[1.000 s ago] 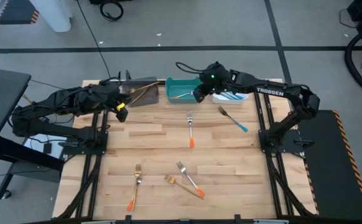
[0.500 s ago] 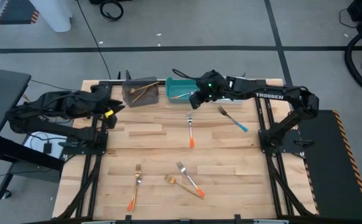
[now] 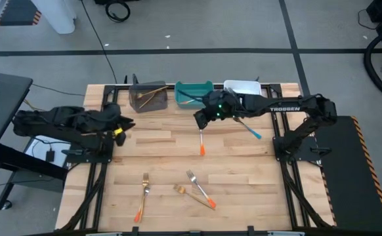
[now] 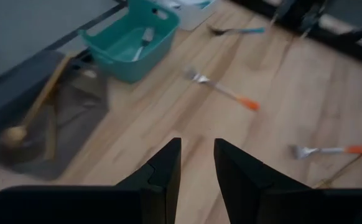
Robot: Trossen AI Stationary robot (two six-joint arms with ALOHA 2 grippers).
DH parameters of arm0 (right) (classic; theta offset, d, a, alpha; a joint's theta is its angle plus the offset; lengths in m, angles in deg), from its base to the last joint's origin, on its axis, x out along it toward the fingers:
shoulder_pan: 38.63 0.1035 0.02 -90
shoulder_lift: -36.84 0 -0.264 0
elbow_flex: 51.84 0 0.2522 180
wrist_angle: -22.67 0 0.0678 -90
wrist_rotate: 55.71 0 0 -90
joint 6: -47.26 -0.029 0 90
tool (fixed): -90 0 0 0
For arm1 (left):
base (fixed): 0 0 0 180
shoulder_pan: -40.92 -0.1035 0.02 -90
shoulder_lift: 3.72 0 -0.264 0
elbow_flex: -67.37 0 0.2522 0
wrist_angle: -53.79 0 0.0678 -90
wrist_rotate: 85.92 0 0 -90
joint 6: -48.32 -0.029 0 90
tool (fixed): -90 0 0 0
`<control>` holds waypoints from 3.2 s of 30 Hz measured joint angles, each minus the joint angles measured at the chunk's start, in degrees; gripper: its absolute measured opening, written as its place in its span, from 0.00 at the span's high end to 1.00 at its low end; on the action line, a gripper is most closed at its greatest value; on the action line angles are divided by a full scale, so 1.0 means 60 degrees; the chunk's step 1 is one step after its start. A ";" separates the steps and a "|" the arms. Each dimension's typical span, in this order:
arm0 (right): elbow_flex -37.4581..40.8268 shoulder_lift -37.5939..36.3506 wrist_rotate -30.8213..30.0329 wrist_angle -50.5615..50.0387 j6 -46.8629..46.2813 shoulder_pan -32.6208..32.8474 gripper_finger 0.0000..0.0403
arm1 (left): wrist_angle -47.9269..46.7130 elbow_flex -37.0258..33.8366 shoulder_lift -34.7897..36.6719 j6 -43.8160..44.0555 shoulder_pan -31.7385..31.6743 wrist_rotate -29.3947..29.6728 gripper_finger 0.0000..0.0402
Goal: Sort silverware by color (type)
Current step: Put the orange fork into the blue bin
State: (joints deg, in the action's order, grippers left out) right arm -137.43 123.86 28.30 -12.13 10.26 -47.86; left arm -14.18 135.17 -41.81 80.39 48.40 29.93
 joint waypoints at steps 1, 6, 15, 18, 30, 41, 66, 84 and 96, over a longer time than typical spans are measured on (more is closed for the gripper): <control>0.0000 0.0000 -0.0065 0.0002 -0.0144 0.0116 0.78 | 0.0388 -0.0289 0.0127 0.0085 0.0071 0.0001 0.74; 0.0004 0.0003 -0.0418 0.0156 -0.0734 0.0605 0.78 | 0.2161 -0.1476 0.0642 0.0272 0.0487 -0.0036 0.74; 0.0004 0.0004 -0.1146 0.0080 -0.1085 0.1088 0.78 | 0.5681 -0.2680 0.0857 -0.1056 0.0737 0.0163 0.74; 0.0004 0.0004 -0.1181 -0.0219 -0.1112 0.1153 0.78 | 0.6715 -0.2913 0.0845 -0.1472 0.0738 0.0154 0.74; 0.0007 0.0004 -0.1649 -0.1938 -0.1959 0.1485 0.78 | 0.7252 -0.2992 0.0845 -0.1458 0.0734 0.0155 0.74; 0.0007 0.0004 -0.1671 -0.1937 -0.2382 0.1863 0.78 | 0.7238 -0.2992 0.0841 -0.1453 0.0734 0.0153 0.74; 0.0009 0.1047 -0.1538 -0.1089 -0.2890 0.1859 0.78 | 0.7198 -0.2987 0.0727 -0.1449 0.0727 0.0146 0.74; -0.0011 0.2183 -0.0403 0.0328 -0.2567 0.1739 0.78 | 0.7434 -0.2984 0.0222 -0.1375 0.0719 0.0142 0.74; -0.0011 0.2193 -0.0235 0.0182 -0.1937 0.1315 0.78 | 0.7715 -0.2980 0.0222 -0.1376 0.0719 0.0146 0.74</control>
State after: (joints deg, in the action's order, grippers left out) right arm -137.50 137.02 26.89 -11.04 -1.36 -39.97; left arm 32.11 117.29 -40.48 72.13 52.72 30.80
